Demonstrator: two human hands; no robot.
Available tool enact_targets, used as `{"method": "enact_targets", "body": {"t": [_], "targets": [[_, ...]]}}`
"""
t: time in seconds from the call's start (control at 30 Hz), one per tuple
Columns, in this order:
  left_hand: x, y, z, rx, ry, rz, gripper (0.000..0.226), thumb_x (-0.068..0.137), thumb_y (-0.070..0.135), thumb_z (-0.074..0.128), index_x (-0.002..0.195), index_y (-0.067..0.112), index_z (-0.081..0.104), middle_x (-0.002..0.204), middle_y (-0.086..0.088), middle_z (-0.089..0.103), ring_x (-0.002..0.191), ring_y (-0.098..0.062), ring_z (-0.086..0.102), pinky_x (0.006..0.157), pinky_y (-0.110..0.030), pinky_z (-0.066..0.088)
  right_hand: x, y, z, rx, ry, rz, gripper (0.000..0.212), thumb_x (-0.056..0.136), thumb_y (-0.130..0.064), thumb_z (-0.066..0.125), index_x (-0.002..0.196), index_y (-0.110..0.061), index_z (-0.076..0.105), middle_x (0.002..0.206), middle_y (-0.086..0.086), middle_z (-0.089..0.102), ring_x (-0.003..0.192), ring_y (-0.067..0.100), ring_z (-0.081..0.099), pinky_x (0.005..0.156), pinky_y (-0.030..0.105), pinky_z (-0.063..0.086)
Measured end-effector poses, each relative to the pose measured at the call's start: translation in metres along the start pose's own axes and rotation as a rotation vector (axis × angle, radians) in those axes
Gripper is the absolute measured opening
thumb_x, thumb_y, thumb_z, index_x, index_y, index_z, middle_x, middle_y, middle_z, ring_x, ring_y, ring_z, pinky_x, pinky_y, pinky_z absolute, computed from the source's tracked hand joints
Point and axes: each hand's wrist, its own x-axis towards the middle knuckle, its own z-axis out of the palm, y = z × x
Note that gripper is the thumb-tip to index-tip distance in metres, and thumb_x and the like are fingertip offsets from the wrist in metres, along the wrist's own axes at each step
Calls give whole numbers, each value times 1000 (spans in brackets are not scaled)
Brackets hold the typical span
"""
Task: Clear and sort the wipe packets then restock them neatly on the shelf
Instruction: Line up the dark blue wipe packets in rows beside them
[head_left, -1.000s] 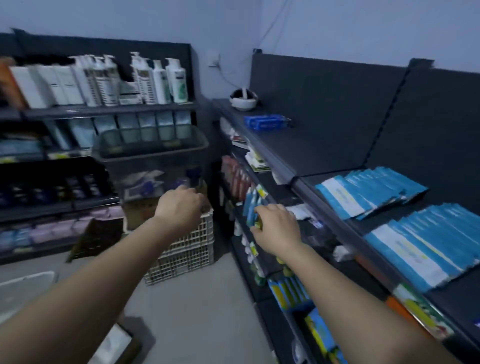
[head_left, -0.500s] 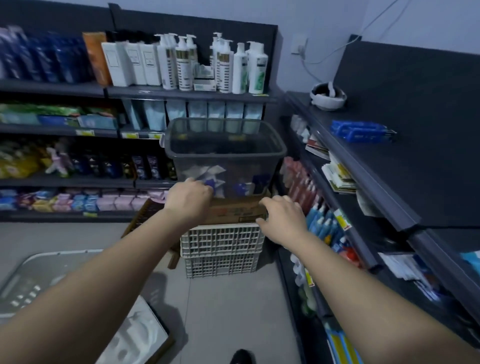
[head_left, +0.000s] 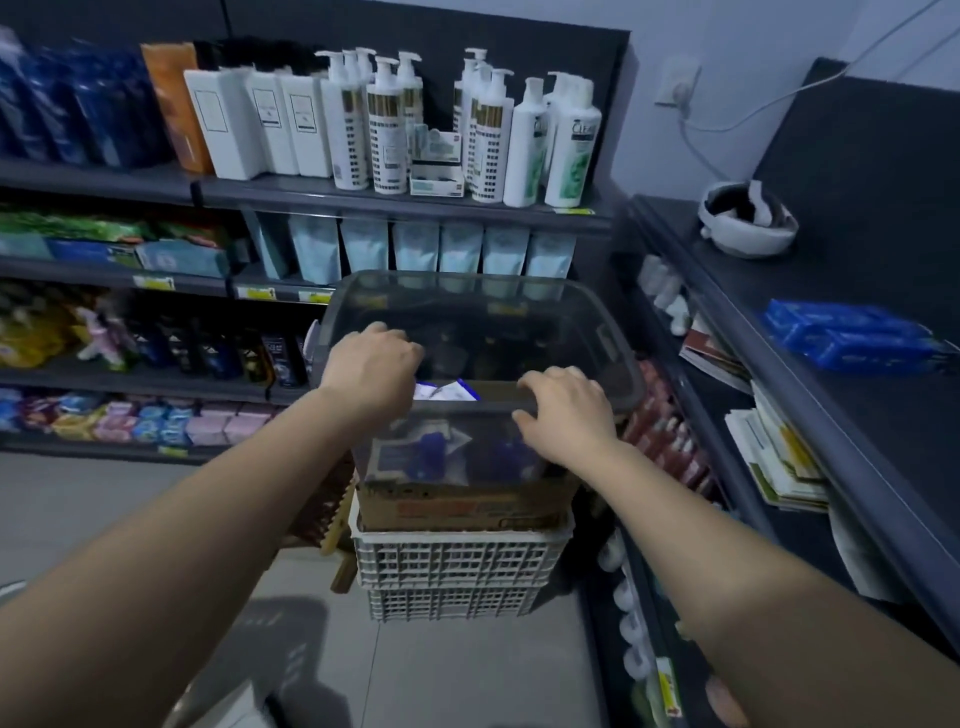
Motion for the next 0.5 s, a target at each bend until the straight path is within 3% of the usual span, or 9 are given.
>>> {"method": "enact_targets", "body": {"t": [0.27,0.5], "targets": [[114,-33,73,-10,-193,42,21,87,15,51,103,18,65,104,0,61,104,-23,53,66,-31,36,115,18,39,-59,-145,19,41,92,-41,57,128,-22,55,121,2,60,117,25,48,94,37,39],[182,-52,151,-1,-544,74,24,87,23,57,109,19,64,110,-2,64,101,-23,62,68,-32,44,186,35,98,-152,-509,59,46,85,-45,61,126,-22,58,128,3,60,121,27,50,96,37,42]]}}
